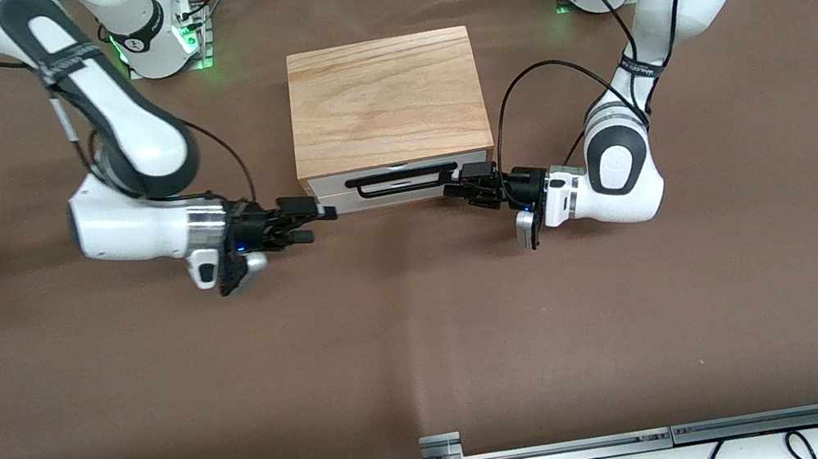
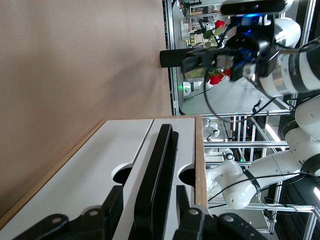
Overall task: Pull top drawer with both arms simultaneously
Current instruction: 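Reach the right gripper to the handle's other end, then close the right gripper on the handle end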
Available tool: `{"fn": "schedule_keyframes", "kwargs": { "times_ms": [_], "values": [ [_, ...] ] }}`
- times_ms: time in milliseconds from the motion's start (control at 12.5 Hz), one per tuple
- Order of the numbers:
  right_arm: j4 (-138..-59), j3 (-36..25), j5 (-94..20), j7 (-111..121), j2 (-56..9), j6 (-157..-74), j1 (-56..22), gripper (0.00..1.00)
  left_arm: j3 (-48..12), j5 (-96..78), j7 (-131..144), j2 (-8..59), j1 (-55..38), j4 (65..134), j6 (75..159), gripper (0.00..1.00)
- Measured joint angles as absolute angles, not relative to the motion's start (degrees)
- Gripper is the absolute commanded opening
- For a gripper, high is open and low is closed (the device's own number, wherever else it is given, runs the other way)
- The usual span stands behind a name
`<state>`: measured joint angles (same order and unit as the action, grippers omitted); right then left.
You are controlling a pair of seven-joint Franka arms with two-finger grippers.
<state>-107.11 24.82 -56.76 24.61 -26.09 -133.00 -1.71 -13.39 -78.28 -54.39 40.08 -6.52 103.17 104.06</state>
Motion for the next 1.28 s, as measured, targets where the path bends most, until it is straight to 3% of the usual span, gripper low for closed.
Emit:
{"fn": "schedule_keyframes", "kwargs": {
  "times_ms": [160,401,642,1283],
  "values": [
    [-107.49,26.44,-58.58,24.61,-28.10,-137.68,-3.97,0.97,-13.41,-78.28,-54.44,40.08,-6.56,103.17,104.07,0.41],
    [-110.16,27.53,-63.25,26.61,-29.06,-140.80,-5.18,0.82,-13.44,-78.28,-54.46,40.08,-6.62,103.17,104.64,0.30],
    [-112.86,27.54,-70.24,32.49,-29.10,-141.03,-5.19,0.71,-13.45,-78.28,-54.46,40.19,-7.02,103.20,104.98,0.08],
    [-114.14,28.04,-75.10,33.69,-28.99,-141.01,-5.19,0.54,-13.44,-78.48,-55.45,40.38,-7.21,103.20,105.21,0.08]
  ]
}}
